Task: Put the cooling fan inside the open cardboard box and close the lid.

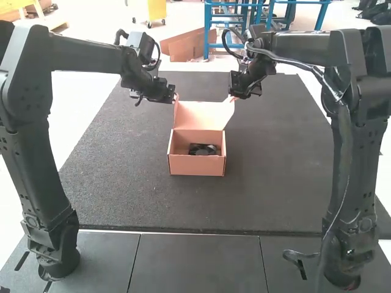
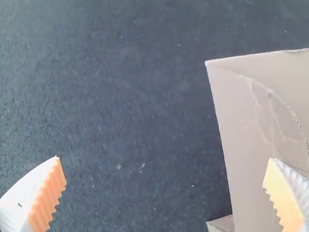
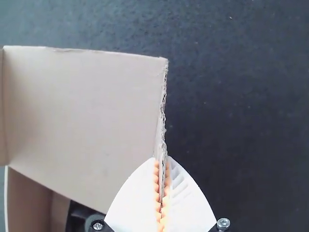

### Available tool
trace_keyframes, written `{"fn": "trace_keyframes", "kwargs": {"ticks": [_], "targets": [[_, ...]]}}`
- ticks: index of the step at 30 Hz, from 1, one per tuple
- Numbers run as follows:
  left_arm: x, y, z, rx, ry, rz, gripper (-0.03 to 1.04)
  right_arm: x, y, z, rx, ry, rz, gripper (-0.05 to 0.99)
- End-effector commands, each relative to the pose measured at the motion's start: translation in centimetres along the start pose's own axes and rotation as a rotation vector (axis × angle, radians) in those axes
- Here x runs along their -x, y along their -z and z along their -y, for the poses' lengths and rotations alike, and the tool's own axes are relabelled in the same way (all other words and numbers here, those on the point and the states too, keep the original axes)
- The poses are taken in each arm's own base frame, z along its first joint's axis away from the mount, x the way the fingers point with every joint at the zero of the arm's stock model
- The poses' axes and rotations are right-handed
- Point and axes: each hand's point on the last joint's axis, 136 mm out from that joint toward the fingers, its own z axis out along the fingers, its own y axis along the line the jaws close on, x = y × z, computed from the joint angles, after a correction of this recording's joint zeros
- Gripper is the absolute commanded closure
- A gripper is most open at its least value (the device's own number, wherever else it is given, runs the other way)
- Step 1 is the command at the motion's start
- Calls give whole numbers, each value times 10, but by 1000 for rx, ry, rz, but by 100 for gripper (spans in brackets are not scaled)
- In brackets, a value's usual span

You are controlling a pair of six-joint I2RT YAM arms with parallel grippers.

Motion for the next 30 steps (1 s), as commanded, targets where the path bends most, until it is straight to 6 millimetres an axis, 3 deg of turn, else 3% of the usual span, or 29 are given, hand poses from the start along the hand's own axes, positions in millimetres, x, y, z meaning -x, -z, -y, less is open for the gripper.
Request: {"fn": "trace_keyframes", "kwargs": {"ticks": [1,12,24,30], "targets": [[15,7,7,-20,3,37,4,6,9,-16,26,28,17,90],[16,8,7,-18,5,37,4,-7,17,-54,69,84,-4,91],[3,20,23,-40,-25,-16,4,-17,29,-59,71,92,-18,91],[-1,29,30,-49,-39,-29,4,-36,30,-65,75,107,-57,91]]}}
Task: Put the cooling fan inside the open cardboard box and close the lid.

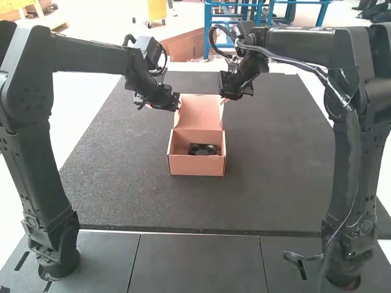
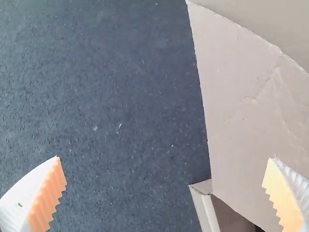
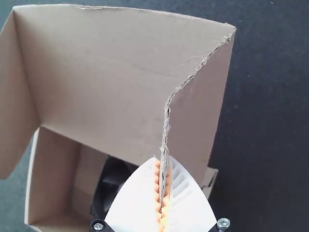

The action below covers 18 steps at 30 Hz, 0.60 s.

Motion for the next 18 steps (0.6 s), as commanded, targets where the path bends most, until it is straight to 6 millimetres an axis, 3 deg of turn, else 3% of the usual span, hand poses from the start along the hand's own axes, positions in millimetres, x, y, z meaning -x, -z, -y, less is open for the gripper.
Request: {"fn": "trace_keyframes", "kwargs": {"ticks": [1,18], "targets": [[24,29,9,-22,-5,79,4,-12,12,-22,38,39,-12,92],[14,46,5,-7,-4,62,4,-45,7,-18,29,46,-76,92]]}}
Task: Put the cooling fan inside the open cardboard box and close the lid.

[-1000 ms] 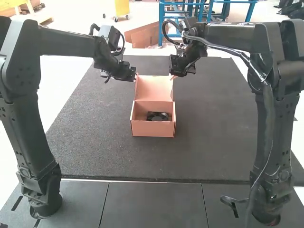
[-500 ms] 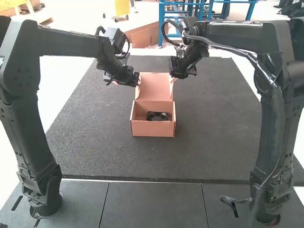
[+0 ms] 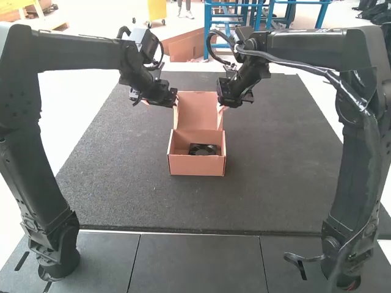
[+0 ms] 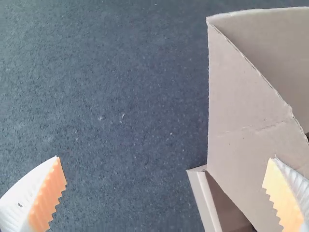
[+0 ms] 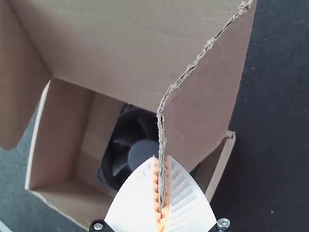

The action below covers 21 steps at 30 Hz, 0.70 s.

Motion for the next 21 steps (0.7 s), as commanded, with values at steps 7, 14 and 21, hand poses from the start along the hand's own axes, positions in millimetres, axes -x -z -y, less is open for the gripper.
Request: {"fn": "trace_keyframes", "kwargs": {"ticks": [7,14,21], "targets": [[-3,19,10,-17,-15,29,4,-20,-5,-4,4,34,-50,92],[-17,21,19,-30,-32,10,4,-36,-9,-11,9,64,-98,92],[-26,23,18,-30,-34,1,4,-48,-7,-16,15,75,-121,92]]}}
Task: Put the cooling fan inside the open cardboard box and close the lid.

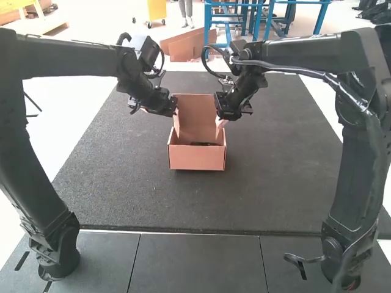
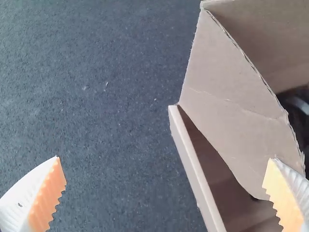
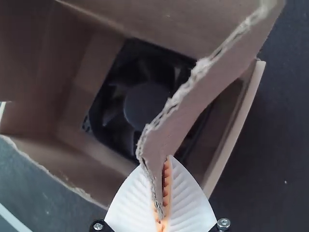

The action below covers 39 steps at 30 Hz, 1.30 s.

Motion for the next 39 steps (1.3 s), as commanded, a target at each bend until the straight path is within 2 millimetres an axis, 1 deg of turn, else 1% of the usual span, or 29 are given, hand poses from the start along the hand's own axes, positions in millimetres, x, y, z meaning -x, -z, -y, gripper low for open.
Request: {"fn": "trace_keyframes", "kwargs": {"ticks": [1,8,15,20,28,32,35,39], "targets": [[5,14,5,-12,-2,38,4,-7,8,-11,15,31,2,92],[-6,16,4,-11,-6,26,4,-18,11,-10,11,50,-10,92],[-18,20,11,-23,-23,16,4,-29,12,-11,8,57,-27,92],[-29,20,12,-25,-26,10,4,-38,10,-9,7,56,-47,92],[-40,20,11,-25,-31,3,4,-48,4,-9,1,68,-75,92],[-42,22,11,-26,-35,4,4,-57,0,-7,-5,75,-97,92],[-44,25,11,-24,-35,4,4,-63,-4,-1,-29,77,-113,92],[-41,31,10,-24,-39,18,4,-68,-7,1,-37,75,-124,92]]}}
